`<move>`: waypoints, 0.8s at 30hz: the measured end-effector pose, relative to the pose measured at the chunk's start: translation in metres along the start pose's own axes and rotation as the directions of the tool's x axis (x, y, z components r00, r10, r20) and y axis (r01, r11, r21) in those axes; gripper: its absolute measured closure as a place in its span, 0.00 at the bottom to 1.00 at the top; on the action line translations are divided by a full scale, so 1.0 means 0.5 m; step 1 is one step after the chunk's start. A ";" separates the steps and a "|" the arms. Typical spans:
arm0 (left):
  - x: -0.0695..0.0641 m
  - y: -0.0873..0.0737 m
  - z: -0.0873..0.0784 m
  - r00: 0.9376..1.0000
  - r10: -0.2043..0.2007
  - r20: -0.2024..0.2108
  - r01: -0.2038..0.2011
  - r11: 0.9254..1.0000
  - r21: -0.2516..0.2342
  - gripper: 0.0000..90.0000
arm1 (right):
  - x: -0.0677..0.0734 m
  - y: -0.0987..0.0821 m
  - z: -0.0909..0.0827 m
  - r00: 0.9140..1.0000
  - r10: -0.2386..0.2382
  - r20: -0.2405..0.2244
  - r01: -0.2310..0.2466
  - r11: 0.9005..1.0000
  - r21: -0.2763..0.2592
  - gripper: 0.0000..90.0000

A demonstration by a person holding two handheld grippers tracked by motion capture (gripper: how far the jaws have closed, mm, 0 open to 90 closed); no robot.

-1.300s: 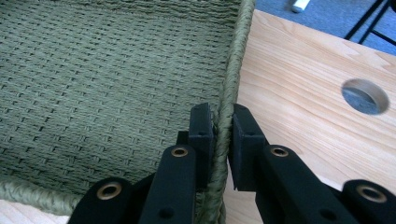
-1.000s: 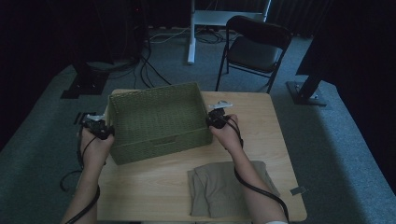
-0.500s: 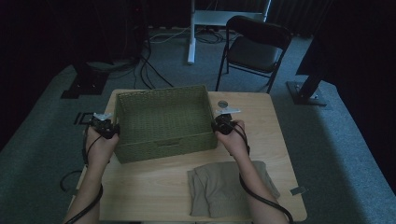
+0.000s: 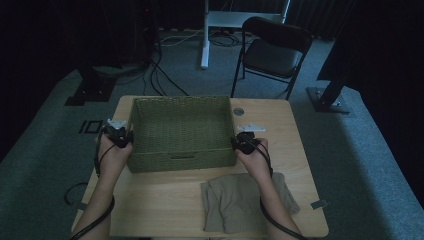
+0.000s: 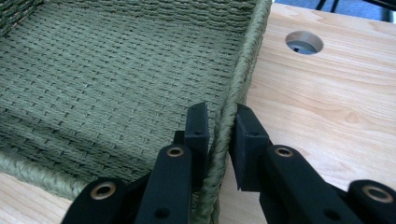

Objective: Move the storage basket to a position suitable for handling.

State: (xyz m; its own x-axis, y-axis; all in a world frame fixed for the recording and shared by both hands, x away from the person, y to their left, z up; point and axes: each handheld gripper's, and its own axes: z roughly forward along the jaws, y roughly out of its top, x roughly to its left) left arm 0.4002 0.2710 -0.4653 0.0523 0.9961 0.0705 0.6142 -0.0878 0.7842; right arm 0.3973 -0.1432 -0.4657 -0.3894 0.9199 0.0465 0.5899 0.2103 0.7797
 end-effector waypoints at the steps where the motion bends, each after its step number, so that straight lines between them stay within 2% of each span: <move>1: -0.002 0.000 0.001 1.000 0.004 -0.002 -0.004 1.000 0.001 0.88 | 0.001 -0.003 -0.002 1.000 0.005 0.002 -0.005 1.000 -0.005 0.87; 5: -0.006 0.001 0.003 1.000 0.021 0.005 -0.021 1.000 -0.006 0.88 | 0.002 -0.013 -0.013 1.000 0.019 0.006 -0.019 1.000 -0.006 0.86; 10: -0.012 -0.004 0.008 0.999 0.047 0.003 -0.047 0.999 -0.014 0.88 | 0.003 -0.032 -0.031 0.999 0.048 -0.018 -0.049 0.999 -0.020 0.85; 16: -0.010 -0.005 0.011 0.999 0.035 0.016 -0.035 0.999 -0.011 0.87 | 0.002 -0.033 -0.034 0.998 0.058 -0.023 -0.058 0.998 -0.016 0.84; 19: -0.009 -0.004 0.012 0.999 0.022 0.043 -0.022 1.000 -0.012 0.81 | -0.002 -0.030 -0.033 0.997 0.061 -0.036 -0.061 0.998 -0.005 0.82; 21: -0.008 -0.002 0.013 0.998 0.022 0.058 -0.022 1.000 -0.002 0.76 | -0.008 -0.026 -0.031 0.996 0.070 -0.054 -0.070 0.998 -0.001 0.76; 23: -0.005 0.001 0.011 0.997 -0.008 0.077 0.009 1.000 -0.018 0.67 | -0.013 -0.018 -0.028 0.992 0.100 -0.074 -0.102 0.995 -0.012 0.68; 24: -0.003 0.004 0.011 0.995 -0.028 0.094 0.030 0.999 -0.022 0.64 | -0.015 -0.013 -0.027 0.992 0.101 -0.072 -0.103 0.994 -0.027 0.62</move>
State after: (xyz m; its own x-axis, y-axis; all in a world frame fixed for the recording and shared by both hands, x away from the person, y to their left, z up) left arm 0.4056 0.2693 -0.4671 0.1087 0.9940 -0.0094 0.5982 -0.0579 0.7992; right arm 0.3870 -0.1558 -0.4626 -0.3779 0.9100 0.1702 0.6078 0.1052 0.7871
